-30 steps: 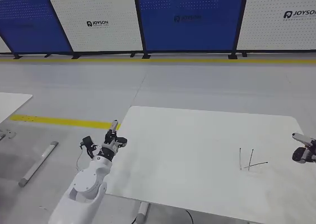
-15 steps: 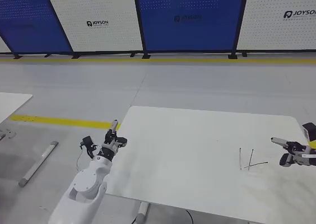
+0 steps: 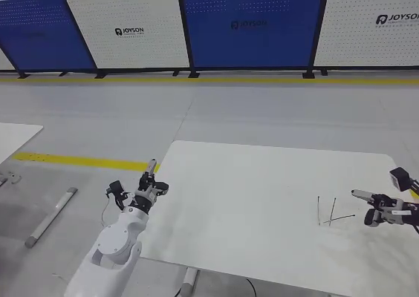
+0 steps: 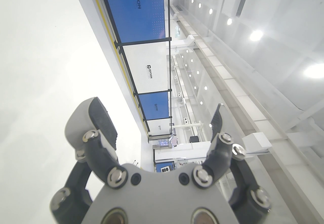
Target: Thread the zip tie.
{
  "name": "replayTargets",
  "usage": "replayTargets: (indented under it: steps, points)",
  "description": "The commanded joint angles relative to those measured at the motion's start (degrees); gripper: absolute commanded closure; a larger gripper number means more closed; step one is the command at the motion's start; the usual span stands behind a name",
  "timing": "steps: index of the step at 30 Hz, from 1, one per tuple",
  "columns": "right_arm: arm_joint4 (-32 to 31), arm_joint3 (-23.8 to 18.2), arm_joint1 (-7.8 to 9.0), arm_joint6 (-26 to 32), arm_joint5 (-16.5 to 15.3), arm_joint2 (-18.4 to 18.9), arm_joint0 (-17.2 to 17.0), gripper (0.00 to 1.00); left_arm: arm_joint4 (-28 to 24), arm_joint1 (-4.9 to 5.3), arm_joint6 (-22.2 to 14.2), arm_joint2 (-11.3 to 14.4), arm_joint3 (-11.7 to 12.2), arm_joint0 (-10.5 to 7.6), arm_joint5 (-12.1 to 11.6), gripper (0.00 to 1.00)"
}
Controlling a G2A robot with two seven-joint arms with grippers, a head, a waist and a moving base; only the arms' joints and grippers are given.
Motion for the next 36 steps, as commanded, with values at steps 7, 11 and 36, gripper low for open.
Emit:
replayTargets:
  steps: [7, 11, 36]
  points:
    - [2.0, 11.5, 0.68, -0.1, -0.3, -9.8, 8.4, 0.00, 0.0, 0.00, 0.0, 0.0, 0.0, 0.00, 0.0, 0.00]
    - [2.0, 11.5, 0.68, -0.1, -0.3, -9.8, 8.4, 0.00, 0.0, 0.00, 0.0, 0.0, 0.0, 0.00, 0.0, 0.00]
    - [2.6, 16.7, 1.57, 0.0, -17.2, -19.7, 12.2, 0.00, 0.0, 0.00, 0.0, 0.0, 0.0, 0.00, 0.0, 0.00]
